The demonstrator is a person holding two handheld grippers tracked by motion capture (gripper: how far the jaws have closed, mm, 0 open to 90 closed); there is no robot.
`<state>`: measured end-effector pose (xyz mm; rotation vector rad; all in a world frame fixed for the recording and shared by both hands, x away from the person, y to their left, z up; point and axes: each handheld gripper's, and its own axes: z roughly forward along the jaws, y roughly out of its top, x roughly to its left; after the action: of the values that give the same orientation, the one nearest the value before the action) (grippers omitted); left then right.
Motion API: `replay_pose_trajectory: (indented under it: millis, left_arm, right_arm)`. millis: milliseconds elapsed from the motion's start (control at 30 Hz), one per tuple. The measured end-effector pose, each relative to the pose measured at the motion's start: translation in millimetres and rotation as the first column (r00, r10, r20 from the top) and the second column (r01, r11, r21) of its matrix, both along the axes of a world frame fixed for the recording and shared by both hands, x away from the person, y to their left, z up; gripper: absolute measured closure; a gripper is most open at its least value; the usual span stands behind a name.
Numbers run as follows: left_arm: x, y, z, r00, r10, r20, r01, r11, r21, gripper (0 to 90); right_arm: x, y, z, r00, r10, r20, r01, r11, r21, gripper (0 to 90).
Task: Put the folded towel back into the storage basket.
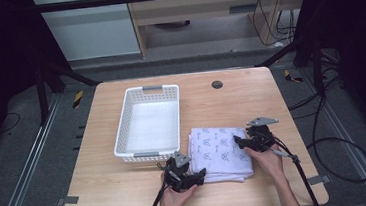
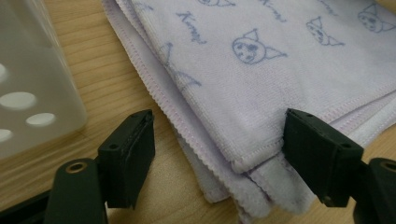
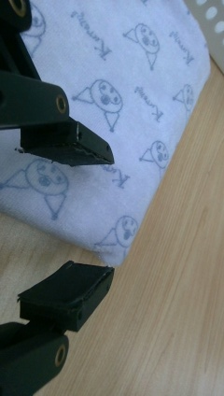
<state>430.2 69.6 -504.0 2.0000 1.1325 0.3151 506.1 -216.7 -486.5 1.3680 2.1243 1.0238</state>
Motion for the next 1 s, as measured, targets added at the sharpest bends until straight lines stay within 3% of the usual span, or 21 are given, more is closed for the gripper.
replay_pose_trajectory:
  millis: [133, 433, 500, 733, 900, 1000]
  left_arm:
    - [-0.9, -0.9, 0.3, 1.0000, 0.005, -0.002, -0.005, 1.0000, -0.002, 27.0]
    - [-2.6, -5.8, 2.4, 0.9995, 0.019, -0.025, -0.019, 0.9998, -0.011, 41.8]
    - [-3.3, -7.1, 3.4, 0.9989, 0.026, -0.039, -0.027, 0.9995, -0.014, 45.6]
    - [-2.3, -5.7, 4.6, 0.9964, 0.013, -0.084, -0.017, 0.9988, -0.045, 57.9]
    - [-2.5, -5.3, 6.0, 0.9968, 0.008, -0.080, -0.013, 0.9984, -0.054, 69.6]
    - [-3.8, -6.4, 7.1, 0.9978, 0.009, -0.066, -0.012, 0.9987, -0.049, 72.0]
  right_arm:
    - [0.0, 0.9, -5.1, 0.9999, -0.003, -0.012, 0.003, 1.000, -0.008, 41.1]
    - [0.1, 3.0, -10.3, 0.9995, -0.005, -0.033, 0.005, 1.000, 0.006, 48.6]
    - [-0.7, 2.5, -11.8, 0.9990, -0.014, -0.042, 0.015, 0.999, 0.033, 51.4]
    - [-1.5, 3.7, -11.3, 0.9984, -0.002, -0.057, 0.006, 0.998, 0.057, 62.7]
    - [-2.8, 6.3, -9.0, 0.9987, 0.005, -0.051, -0.002, 0.999, 0.048, 73.2]
    - [-3.4, 6.6, -8.0, 0.9990, 0.011, -0.044, -0.009, 0.999, 0.043, 75.3]
